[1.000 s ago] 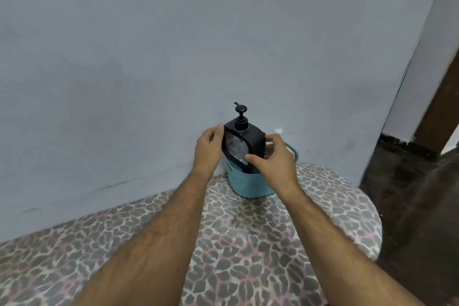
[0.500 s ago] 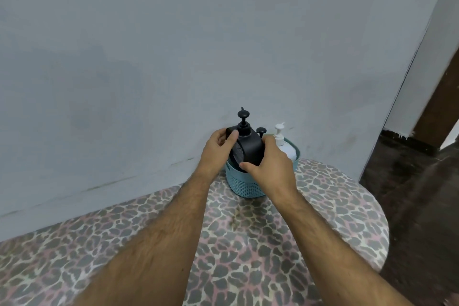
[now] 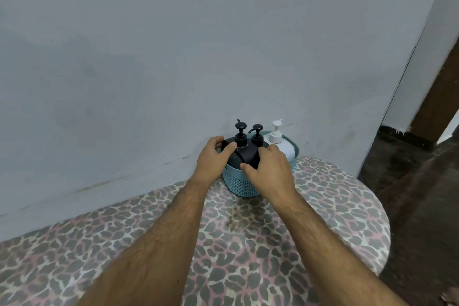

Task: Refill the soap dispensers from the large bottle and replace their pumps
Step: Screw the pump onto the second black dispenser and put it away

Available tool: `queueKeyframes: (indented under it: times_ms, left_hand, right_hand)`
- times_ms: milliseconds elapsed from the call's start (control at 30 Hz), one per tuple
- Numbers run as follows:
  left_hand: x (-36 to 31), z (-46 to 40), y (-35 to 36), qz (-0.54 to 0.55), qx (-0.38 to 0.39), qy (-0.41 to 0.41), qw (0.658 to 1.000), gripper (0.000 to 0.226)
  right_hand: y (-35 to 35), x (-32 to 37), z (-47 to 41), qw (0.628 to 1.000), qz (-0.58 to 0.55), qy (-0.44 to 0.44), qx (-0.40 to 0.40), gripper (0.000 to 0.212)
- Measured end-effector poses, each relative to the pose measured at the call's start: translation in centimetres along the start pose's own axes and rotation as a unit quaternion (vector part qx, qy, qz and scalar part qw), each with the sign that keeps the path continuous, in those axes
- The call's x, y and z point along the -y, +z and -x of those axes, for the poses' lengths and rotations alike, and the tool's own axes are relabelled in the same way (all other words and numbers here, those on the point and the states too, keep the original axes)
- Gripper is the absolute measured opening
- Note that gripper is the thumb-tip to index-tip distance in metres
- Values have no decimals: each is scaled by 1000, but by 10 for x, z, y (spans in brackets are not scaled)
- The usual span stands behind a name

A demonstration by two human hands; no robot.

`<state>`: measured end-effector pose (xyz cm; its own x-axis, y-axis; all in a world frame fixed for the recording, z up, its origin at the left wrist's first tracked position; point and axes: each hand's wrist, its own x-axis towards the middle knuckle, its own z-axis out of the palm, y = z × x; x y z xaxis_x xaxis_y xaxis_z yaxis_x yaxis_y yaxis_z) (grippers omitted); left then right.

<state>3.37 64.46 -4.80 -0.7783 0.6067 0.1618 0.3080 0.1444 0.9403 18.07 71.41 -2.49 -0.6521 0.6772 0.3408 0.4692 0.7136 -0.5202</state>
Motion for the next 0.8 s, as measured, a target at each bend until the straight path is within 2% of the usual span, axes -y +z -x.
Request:
queueKeyframes:
  times_ms: [333,567,800]
  left_hand:
    - [2,3,-2,-68,1,27,997,49]
    - [-2,8,0,-121,-34,45,991,46]
    - [-6,16,-1,-205,-40,89,974,54]
  right_hand:
    - [-2,5,-4,998,49,12,25,38]
    - [-11,-1,-7,997,47,-29,52,14]
    - [-7,-6,-12,994,76,-57,61,32]
